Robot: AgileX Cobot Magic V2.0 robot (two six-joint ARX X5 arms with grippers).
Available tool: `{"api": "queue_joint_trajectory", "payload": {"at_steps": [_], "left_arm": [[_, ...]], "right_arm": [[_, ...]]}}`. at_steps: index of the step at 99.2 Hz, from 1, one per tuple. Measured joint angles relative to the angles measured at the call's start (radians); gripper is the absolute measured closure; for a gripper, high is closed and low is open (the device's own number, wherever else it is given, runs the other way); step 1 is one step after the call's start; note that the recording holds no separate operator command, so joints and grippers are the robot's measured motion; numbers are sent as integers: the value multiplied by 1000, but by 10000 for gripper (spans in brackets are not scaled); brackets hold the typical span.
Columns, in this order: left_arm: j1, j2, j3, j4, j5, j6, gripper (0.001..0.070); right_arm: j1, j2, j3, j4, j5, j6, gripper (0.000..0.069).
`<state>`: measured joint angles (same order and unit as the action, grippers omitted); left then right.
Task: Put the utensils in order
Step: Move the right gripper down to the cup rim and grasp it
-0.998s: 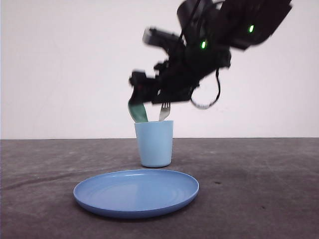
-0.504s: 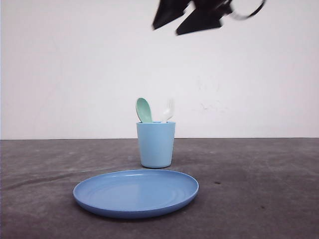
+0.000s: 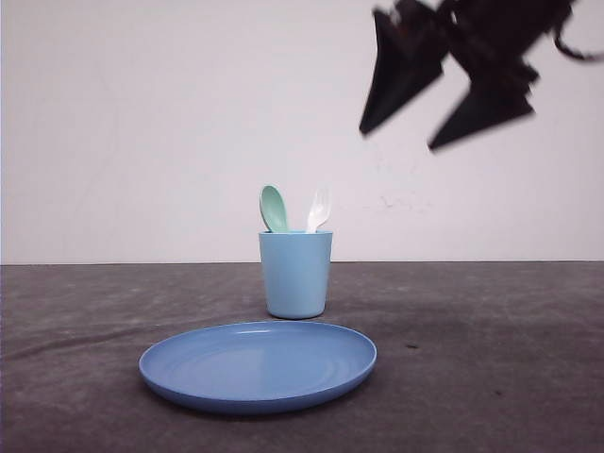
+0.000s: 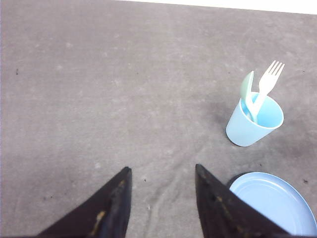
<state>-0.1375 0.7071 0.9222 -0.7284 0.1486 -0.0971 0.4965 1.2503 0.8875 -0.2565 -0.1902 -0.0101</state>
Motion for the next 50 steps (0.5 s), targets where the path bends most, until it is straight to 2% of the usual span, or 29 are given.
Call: {"api": "queue_joint_trajectory", "payload": {"at_steps": [27,50], "left_arm": [[0,0,0,-2,0,0,476],[0,0,0,-4,0,0,476]], "right_arm": [[0,17,-211,215,-27,56,10],[0,143,-232,396,-99,69,10]]}}
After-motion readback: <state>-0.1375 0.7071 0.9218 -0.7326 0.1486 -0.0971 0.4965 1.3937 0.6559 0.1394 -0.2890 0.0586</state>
